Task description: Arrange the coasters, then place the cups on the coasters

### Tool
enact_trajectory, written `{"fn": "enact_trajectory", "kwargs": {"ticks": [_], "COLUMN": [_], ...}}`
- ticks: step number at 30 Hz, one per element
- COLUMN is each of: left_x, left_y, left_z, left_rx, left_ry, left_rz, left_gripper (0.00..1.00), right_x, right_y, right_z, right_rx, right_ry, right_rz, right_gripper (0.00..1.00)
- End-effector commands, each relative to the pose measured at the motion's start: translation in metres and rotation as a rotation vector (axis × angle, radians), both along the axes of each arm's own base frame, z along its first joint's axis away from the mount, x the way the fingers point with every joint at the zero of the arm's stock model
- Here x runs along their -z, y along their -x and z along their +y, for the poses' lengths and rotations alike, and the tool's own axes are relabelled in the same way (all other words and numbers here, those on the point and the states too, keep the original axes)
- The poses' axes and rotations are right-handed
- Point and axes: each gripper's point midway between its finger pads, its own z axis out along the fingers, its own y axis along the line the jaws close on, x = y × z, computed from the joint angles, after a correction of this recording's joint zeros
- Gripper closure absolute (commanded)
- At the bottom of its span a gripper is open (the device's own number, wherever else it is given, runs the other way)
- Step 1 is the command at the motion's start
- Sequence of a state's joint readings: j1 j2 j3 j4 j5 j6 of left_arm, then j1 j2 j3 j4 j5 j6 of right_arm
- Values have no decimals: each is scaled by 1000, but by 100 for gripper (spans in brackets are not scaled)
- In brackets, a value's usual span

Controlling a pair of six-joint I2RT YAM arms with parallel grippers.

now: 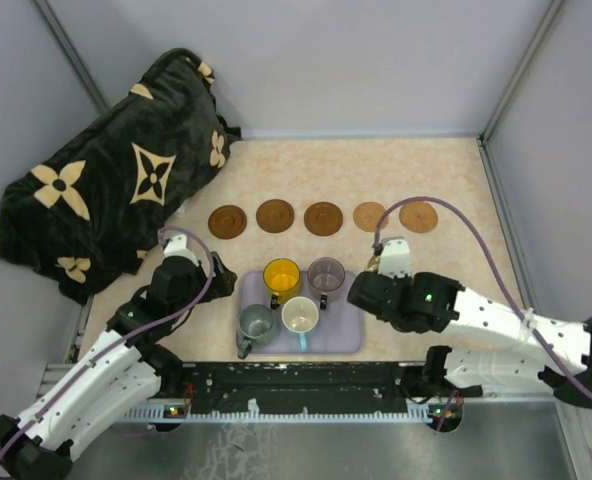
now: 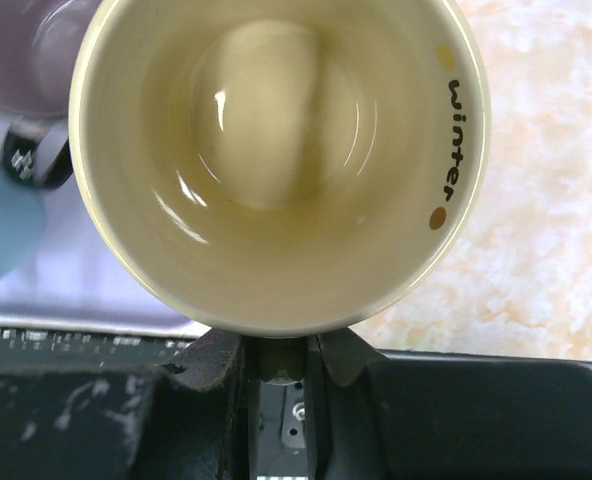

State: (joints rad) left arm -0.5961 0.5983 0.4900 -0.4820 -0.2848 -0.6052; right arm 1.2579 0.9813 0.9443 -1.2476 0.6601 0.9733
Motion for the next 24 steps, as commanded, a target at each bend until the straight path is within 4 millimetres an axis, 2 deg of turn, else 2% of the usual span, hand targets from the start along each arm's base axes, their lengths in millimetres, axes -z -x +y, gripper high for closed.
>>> {"fn": "enact_trajectory", "kwargs": {"ticks": [1, 3, 7, 12, 19, 24], "left_x": [-2, -2, -2, -7, -12, -9], "left_y": [-6, -8, -11, -18, -24, -26], "left_z": [-4, -6, -10, -13, -20, -22], "left_rx": [5, 10, 22, 25, 31, 33], "left_ry": [6, 10, 16, 20, 46, 55], "left_rz": [-30, -33, -45, -70, -100, -96], "left_gripper": [0, 0, 0, 0, 0, 0], "right_x": [-49, -58, -71, -90, -97, -84], "right_y": [-43, -57, -91, -147, -223, -268], "right_z": [-32, -35, -44, -41, -80, -110], "right_rx": [163, 180, 190, 145, 204, 245], "right_ry": [-96, -119, 1, 56, -17, -54], "right_rz": [-168, -192, -223, -265, -276, -283], "right_gripper": [100, 100, 100, 100, 100, 100]}}
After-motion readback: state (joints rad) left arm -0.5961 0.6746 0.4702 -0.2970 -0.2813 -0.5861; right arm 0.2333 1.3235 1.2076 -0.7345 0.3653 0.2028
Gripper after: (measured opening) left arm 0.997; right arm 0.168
